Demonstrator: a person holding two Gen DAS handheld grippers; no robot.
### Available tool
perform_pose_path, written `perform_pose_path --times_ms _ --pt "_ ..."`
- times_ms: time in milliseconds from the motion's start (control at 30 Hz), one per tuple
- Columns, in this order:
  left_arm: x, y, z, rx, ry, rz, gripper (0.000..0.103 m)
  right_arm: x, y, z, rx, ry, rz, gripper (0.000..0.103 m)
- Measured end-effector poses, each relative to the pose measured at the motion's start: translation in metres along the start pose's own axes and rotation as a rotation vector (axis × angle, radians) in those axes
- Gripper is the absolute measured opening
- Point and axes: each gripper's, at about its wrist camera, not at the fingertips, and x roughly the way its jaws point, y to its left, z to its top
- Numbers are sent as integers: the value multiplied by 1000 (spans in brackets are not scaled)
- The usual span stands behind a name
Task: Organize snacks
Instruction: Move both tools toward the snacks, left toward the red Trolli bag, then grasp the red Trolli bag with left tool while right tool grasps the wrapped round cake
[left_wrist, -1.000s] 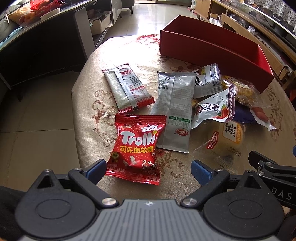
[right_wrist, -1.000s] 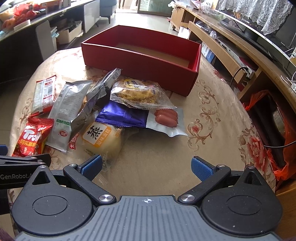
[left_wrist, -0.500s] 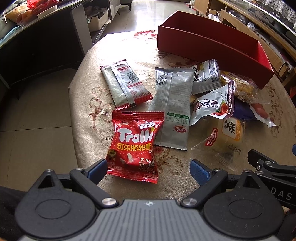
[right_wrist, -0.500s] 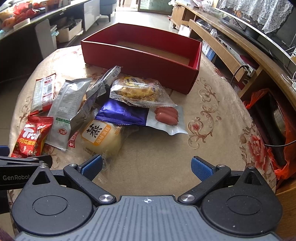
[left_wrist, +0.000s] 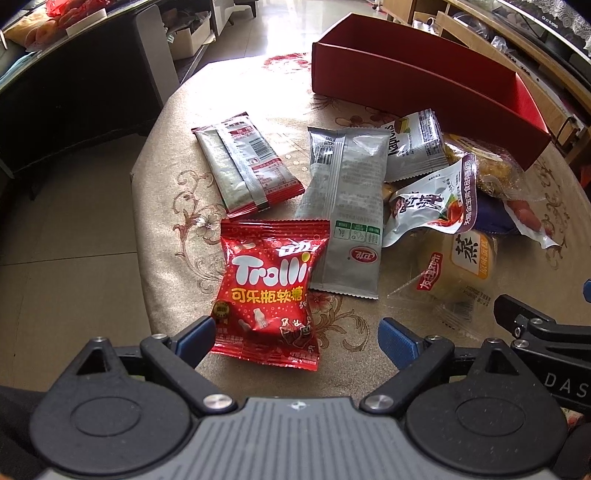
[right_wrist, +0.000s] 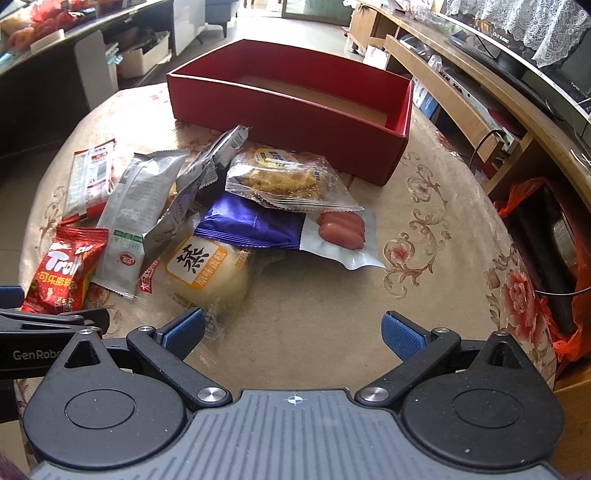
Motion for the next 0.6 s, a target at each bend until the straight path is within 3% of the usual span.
perform_pose_path --times_ms 300,600 --pt "8 0 3 20 12 -6 92 3 3 4 -27 9 -12 103" --pt "18 18 10 -8 29 -18 91 -3 -16 12 25 -30 -18 103"
